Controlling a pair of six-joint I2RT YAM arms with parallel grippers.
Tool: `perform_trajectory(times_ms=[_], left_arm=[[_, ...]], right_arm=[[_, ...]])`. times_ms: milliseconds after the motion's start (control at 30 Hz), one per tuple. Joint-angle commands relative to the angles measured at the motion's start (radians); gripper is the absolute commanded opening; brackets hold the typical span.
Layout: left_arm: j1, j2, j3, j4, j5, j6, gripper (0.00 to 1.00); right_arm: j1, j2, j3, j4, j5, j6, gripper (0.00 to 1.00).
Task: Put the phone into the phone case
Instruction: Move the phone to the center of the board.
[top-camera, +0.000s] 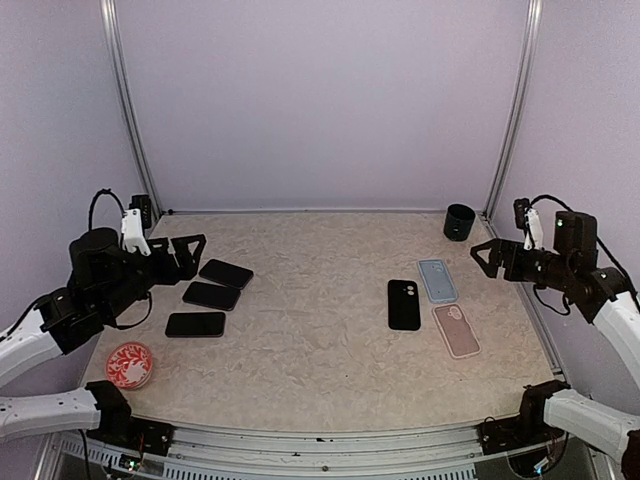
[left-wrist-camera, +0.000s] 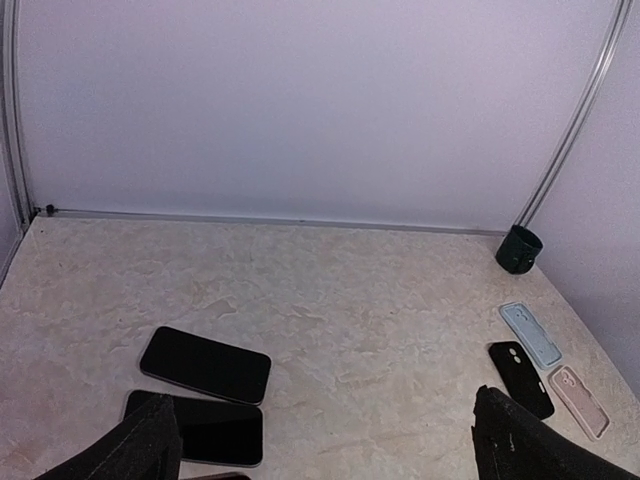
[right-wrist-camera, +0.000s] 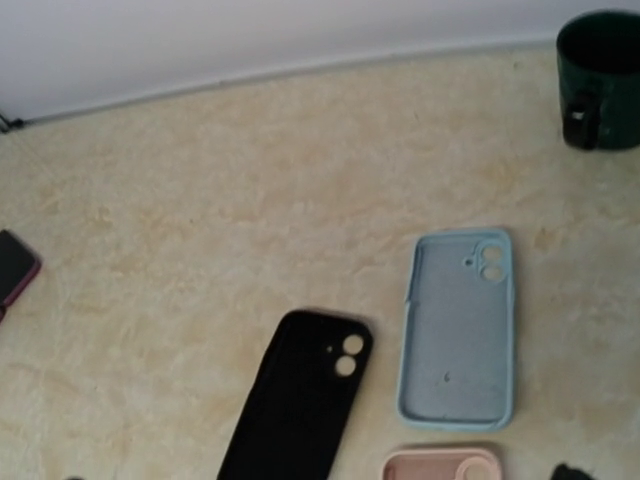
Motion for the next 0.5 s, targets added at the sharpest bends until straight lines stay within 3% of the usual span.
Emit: perform_trajectory(times_ms=[0, 200, 467], left_arm=[[-0.089, 0.045, 0.004, -0.013, -0.169, -0.034, 0.99], [-0.187, 0.111, -0.006, 0.019, -0.233, -0.042, 0.99], [-0.197, 0.112, -0.070, 0.076, -0.240, -0.085, 0.99]], right_arm=[[0.080, 0.037, 0.004, -0.024, 0.115, 0.032, 1.00], [0.221, 0.101, -0.010, -0.027, 0.275, 0.056, 1.00], [0.410, 0.241, -0.016, -0.008, 0.486, 0.098, 1.00]])
